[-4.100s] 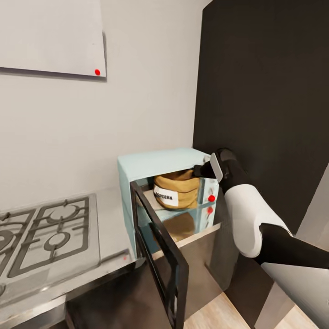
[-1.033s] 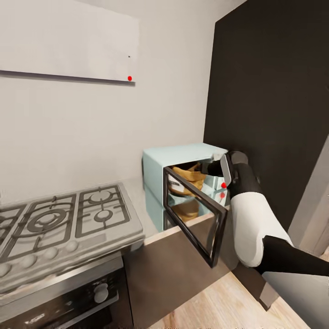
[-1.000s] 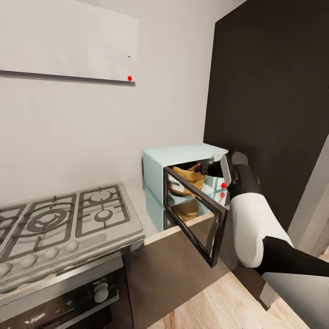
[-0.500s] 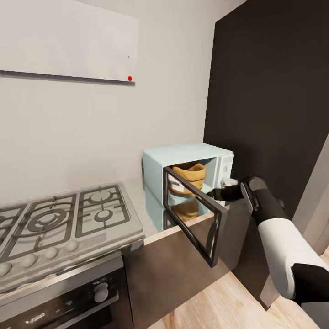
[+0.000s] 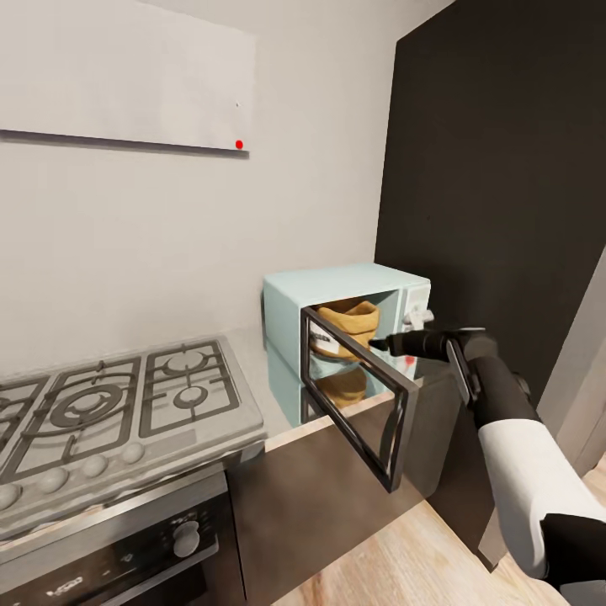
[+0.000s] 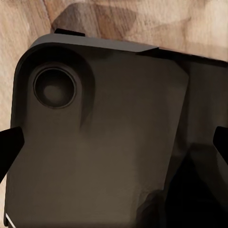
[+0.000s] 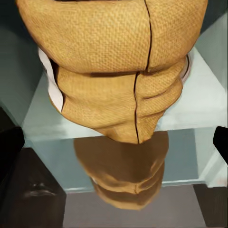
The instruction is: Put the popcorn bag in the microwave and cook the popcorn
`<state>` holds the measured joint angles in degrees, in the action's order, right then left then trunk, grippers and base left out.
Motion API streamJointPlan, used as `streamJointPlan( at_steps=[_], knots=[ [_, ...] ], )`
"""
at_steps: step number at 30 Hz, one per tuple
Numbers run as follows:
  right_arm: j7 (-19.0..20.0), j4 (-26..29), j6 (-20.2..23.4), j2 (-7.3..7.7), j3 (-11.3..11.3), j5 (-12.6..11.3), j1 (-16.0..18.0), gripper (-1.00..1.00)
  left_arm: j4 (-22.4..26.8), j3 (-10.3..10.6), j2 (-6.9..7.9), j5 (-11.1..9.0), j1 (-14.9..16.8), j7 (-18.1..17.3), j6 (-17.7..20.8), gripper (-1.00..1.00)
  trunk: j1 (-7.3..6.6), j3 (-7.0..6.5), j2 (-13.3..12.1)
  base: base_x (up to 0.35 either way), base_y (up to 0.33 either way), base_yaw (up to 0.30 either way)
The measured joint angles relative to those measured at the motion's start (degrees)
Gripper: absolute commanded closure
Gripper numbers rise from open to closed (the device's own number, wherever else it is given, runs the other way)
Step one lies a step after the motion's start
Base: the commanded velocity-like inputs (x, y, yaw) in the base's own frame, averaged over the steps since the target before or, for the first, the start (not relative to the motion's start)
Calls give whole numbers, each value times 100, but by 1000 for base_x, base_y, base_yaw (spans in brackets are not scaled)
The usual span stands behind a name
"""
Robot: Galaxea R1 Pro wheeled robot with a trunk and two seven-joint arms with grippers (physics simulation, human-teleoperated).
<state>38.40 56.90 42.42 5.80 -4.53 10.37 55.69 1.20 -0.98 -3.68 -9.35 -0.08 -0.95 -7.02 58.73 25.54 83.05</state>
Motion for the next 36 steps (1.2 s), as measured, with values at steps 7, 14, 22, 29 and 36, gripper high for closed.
streamJointPlan(
  at_steps=[7,14,22,29,36],
  knots=[
    [-2,56,0,-10,0,-6,0,-100,0,-1,0,0,0,0,0,-100,-1,0,0,28,0,0],
    [-2,15,1,-6,0,-14,0,-100,-1,-7,0,-9,0,0,9,-100,-3,0,0,229,0,0],
    [13,-8,0,-8,0,-40,0,-100,-1,-9,0,-9,0,0,9,-100,-2,0,0,224,0,0],
    [35,-14,1,-190,0,-44,0,-100,-2,-9,0,-9,0,0,9,-100,-2,0,0,203,0,0],
    [51,-10,0,-231,0,-20,-125,-100,-1,-9,0,-9,0,0,9,-100,-2,0,0,178,0,0]
  ],
)
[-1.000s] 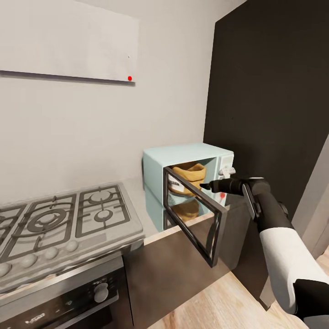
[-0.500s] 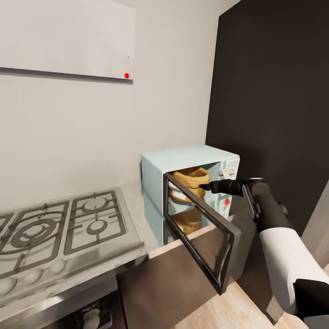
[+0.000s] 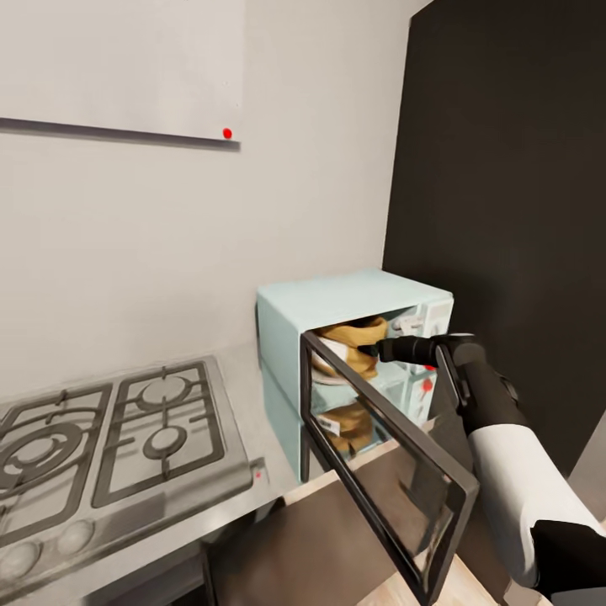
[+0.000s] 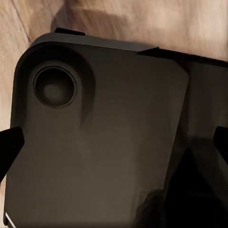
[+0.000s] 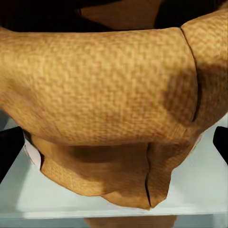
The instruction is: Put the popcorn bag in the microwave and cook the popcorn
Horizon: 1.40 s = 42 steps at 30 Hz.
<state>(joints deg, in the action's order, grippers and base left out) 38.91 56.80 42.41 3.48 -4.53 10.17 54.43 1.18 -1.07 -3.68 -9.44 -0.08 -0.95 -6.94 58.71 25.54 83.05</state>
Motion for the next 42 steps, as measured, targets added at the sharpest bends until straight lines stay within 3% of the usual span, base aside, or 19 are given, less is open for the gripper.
streamJointPlan(
  at_steps=[6,28,31,33,34,35,38,40,42],
  knots=[
    [-6,8,1,-7,0,3,-7,-100,2,0,-4,2,0,0,-2,-100,4,0,0,-50,0,0],
    [-17,-24,60,143,-16,47,-123,-100,1,8,-14,-4,0,32,1,-100,5,0,-1,-343,0,0],
    [-3,-26,59,400,-18,42,-304,-100,1,8,-16,-3,0,32,1,-100,5,0,-1,-346,0,0],
    [15,-27,43,727,-20,27,-510,-100,1,7,-11,-2,0,32,0,-100,5,1,-1,-346,0,0],
    [16,-26,38,813,-29,19,-598,-100,1,7,-11,-1,0,32,1,-100,5,0,-1,-340,0,0],
    [16,-27,22,955,-107,28,-729,-100,2,5,-10,-6,-1,32,1,-100,5,1,-1,-323,0,0],
    [10,-34,33,1181,-521,48,-865,-100,1,0,-9,-10,0,32,-7,-100,4,0,-1,-270,0,0],
    [-7,-405,5,1437,-670,126,-1602,-100,2,-1,-9,-10,-1,32,-8,-100,4,1,-1,-166,0,0],
    [-69,-864,-34,1536,-697,142,-2169,-100,2,-1,-7,-10,-1,32,-8,-100,3,1,-1,-110,0,0]
  ],
)
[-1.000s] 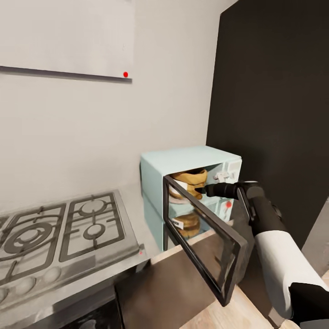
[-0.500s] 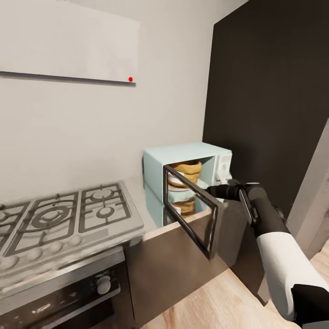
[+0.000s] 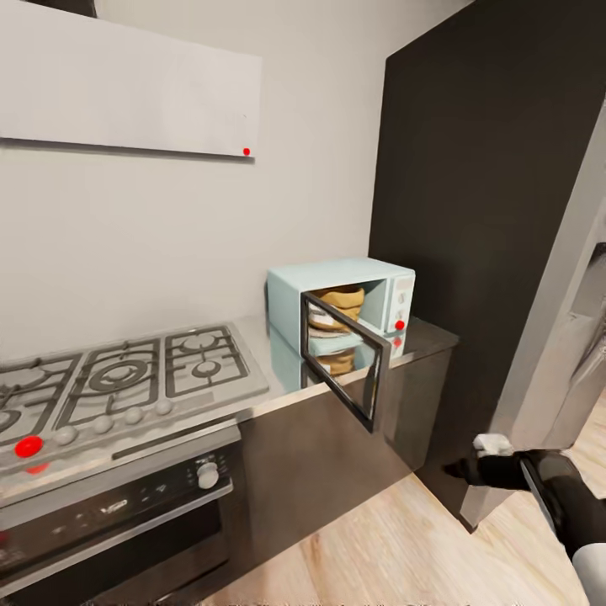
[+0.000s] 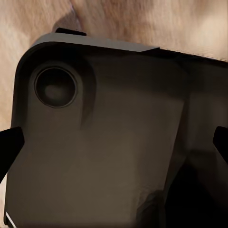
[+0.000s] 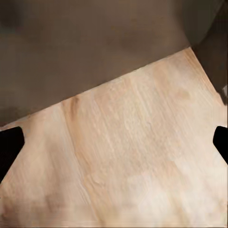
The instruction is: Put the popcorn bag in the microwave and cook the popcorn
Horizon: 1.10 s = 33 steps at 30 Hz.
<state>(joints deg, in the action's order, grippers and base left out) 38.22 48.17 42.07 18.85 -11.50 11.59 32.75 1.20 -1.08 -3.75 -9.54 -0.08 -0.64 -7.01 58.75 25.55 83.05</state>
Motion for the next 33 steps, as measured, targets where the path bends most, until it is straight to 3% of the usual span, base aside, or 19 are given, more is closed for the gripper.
streamJointPlan(
  at_steps=[3,5,6,7,8,10,12,16,19,25,33],
  knots=[
    [-355,-1494,-430,15,14,-1,-481,-100,0,1,0,-9,0,2,-5,-100,0,0,0,-81,0,0],
    [-858,-3095,-1488,-28,57,1,-568,-100,-1,1,-1,-9,-1,6,-14,-100,-1,0,0,-28,0,0],
    [-1080,-3626,-1966,-45,63,-7,-575,-100,-1,1,-1,-9,0,7,-15,-100,-1,0,0,-7,0,0],
    [-1664,-4362,-2972,-77,49,-33,-584,-100,-3,2,2,-10,1,11,-18,-100,-2,-2,1,-4,0,0],
    [-2028,-4781,-3345,-165,79,-27,-602,-100,-1,-1,4,-12,0,14,-18,-100,-1,0,1,-2,0,0],
    [-2554,-4947,-3668,-380,61,-40,-697,-100,-1,-5,7,-18,1,15,-18,-100,-1,-1,1,0,0,0],
    [-2746,-5001,-3762,-512,65,-53,-1069,-100,0,-7,7,-20,0,16,-20,-100,-2,0,1,0,0,0],
    [-2778,-5011,-3839,-548,53,-83,-1405,-100,-1,-7,7,-21,-1,22,-26,-100,-2,-1,1,0,0,0],
    [-2793,-5009,-4190,-540,53,-73,-1685,-100,-1,-7,3,-24,0,24,-26,-100,-1,-1,1,0,0,0],
    [-2799,-5008,-4200,-538,55,-61,-1691,-100,-2,-8,-7,-31,1,31,-26,-100,-1,-1,1,0,-9,0],
    [-2801,-5010,-4183,-546,57,-52,-1690,-100,-2,-15,-2,-29,1,33,-16,-100,-1,-1,1,0,-256,0]
  ],
)
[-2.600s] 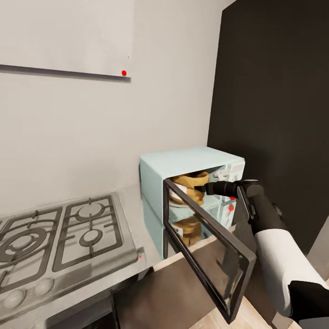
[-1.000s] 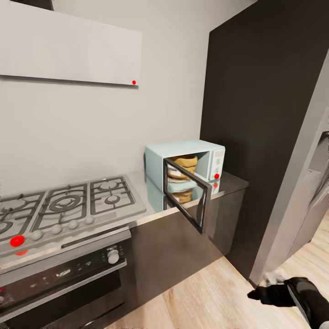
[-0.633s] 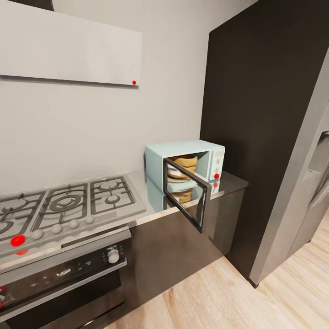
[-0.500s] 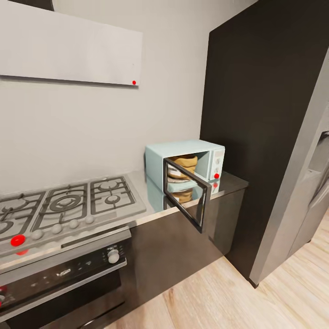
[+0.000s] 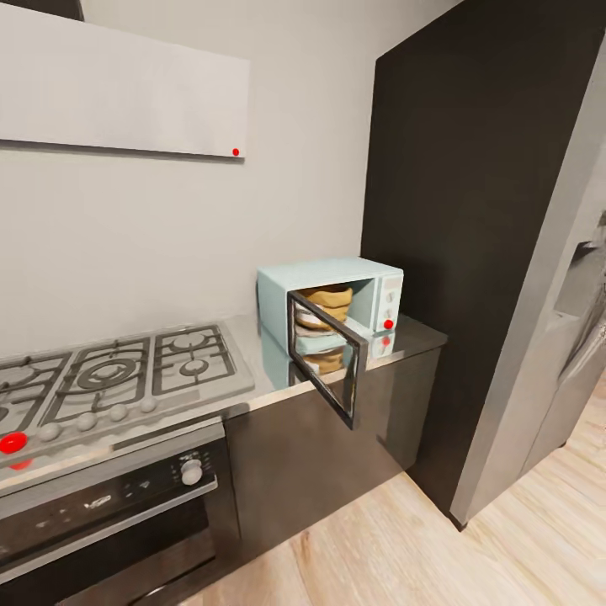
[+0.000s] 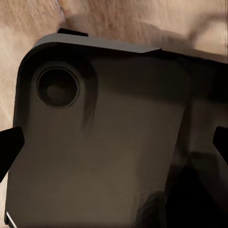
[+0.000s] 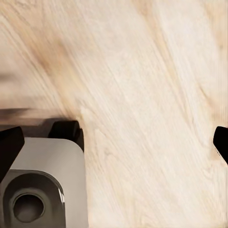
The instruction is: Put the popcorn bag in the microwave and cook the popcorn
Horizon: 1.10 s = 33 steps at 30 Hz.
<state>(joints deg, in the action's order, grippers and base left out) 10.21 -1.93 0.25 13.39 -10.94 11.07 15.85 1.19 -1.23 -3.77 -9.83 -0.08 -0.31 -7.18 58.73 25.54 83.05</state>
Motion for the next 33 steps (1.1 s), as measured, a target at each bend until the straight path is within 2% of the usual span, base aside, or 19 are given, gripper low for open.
streamJointPlan(
  at_steps=[10,28,33],
  knots=[
    [-8,1,-30,-6,0,6,0,-100,0,0,9,-11,0,-1,24,-100,-1,0,0,58,-279,0],
    [-8,3,-38,7,0,9,-1,-100,0,0,9,-39,0,4,26,-100,-2,0,0,243,-180,0],
    [-4,4,-35,7,2,9,-2,-100,0,0,9,-40,0,2,25,-100,0,0,0,68,-50,0]
  ],
)
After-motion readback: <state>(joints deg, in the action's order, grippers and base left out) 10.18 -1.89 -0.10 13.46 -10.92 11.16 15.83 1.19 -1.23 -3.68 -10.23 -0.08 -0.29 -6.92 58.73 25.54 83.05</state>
